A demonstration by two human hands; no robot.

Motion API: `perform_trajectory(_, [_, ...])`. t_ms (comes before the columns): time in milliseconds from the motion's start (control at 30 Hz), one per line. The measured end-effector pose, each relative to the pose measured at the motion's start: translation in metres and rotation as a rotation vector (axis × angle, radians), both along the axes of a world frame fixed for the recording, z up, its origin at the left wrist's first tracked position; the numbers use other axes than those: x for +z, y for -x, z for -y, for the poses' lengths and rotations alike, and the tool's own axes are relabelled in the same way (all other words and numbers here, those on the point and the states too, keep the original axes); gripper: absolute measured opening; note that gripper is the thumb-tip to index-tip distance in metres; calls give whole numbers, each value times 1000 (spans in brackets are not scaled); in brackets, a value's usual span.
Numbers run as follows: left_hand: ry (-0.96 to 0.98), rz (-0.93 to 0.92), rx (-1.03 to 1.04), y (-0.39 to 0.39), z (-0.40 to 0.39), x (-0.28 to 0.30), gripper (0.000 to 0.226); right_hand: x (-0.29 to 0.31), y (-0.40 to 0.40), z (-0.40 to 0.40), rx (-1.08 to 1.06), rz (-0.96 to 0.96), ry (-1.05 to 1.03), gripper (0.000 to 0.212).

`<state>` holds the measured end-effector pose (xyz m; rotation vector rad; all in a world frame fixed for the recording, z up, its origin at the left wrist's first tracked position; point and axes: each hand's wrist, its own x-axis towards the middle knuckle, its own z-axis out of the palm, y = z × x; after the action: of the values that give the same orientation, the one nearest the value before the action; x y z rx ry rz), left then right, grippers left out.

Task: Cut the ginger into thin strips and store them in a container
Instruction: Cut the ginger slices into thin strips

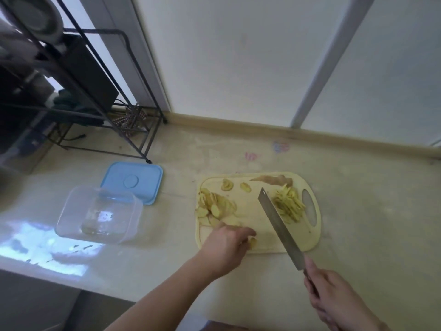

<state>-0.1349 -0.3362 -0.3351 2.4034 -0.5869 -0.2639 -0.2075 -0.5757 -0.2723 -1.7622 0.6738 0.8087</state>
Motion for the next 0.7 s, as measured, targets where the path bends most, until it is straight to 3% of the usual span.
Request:
perform_trajectory(200, [5, 65, 394, 1, -3, 4, 24, -7, 9, 1, -29, -32, -22, 55])
perform_trajectory(333, [252, -241, 622, -47, 16, 31, 27, -6, 8, -1, -40, -10, -22, 54])
perform_trajectory(467, [237, -269, 644, -98, 34, 30, 31, 1, 5, 1, -69, 6, -32, 53])
perform_trajectory(700, [77, -239, 639, -105, 28, 27, 11, 8, 4, 19, -71, 3, -11, 53])
